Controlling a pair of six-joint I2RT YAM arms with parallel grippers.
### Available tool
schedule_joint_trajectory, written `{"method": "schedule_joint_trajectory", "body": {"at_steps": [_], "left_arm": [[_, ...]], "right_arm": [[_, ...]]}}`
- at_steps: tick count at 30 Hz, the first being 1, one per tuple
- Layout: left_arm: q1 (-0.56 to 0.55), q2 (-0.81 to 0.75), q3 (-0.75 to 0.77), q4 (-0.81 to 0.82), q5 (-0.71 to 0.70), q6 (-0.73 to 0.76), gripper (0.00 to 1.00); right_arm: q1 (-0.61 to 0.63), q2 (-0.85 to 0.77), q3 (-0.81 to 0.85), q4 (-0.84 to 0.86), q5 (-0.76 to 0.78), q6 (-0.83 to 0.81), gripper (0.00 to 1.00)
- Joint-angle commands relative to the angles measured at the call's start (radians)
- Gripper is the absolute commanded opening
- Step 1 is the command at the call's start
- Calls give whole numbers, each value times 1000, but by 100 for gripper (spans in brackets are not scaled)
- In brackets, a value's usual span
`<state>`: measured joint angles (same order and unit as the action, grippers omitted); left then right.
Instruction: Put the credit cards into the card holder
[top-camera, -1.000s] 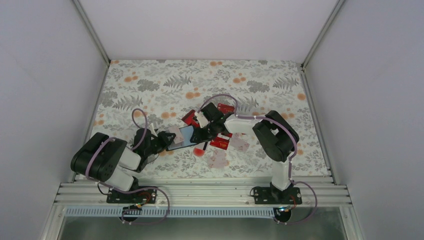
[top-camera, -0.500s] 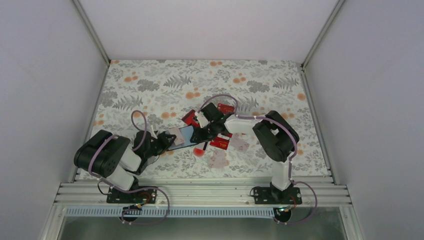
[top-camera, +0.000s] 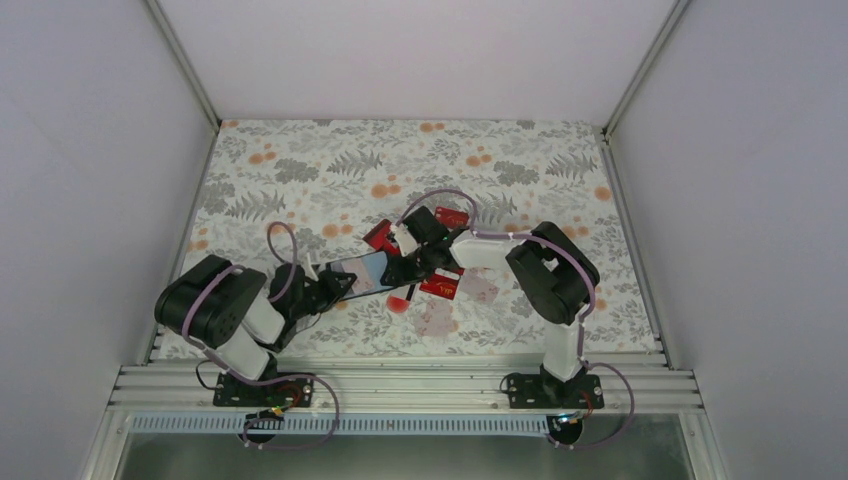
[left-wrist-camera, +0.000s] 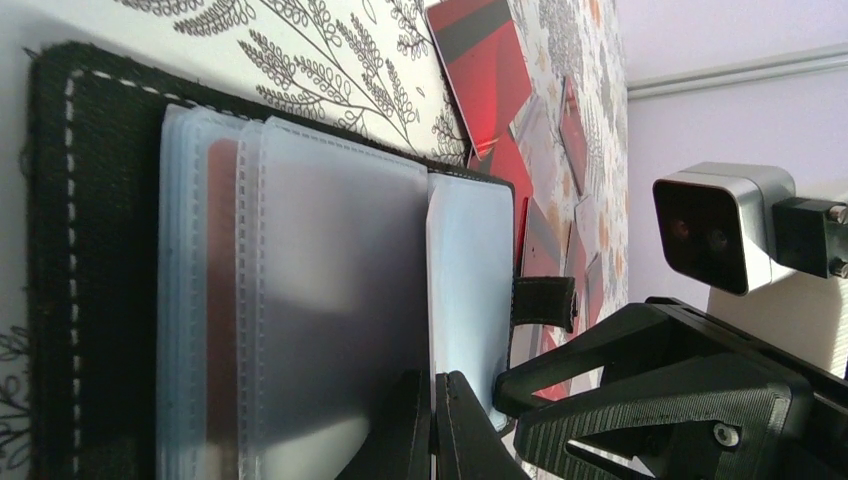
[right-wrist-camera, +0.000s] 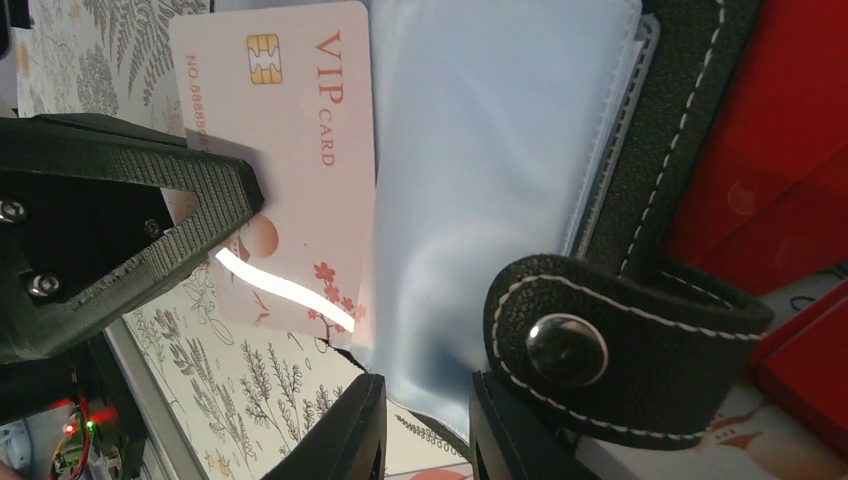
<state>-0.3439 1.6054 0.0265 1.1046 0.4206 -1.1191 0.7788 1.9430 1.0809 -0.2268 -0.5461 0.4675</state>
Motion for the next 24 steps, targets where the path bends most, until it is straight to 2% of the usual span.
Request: {"method": "schedule_joint_trajectory", "body": {"at_steps": [1,11,24], "left_arm": [[-15,40,-5,160,12,1,2],[-40,61,6,154,14,4,2],[-38,105,104,-85,124,107,2]], "right_arm": [[23,92,-86,-175,147,3,22],[25,77,-102,-173,153,5,22],[25,73,-102,-173,157,7,22]]}}
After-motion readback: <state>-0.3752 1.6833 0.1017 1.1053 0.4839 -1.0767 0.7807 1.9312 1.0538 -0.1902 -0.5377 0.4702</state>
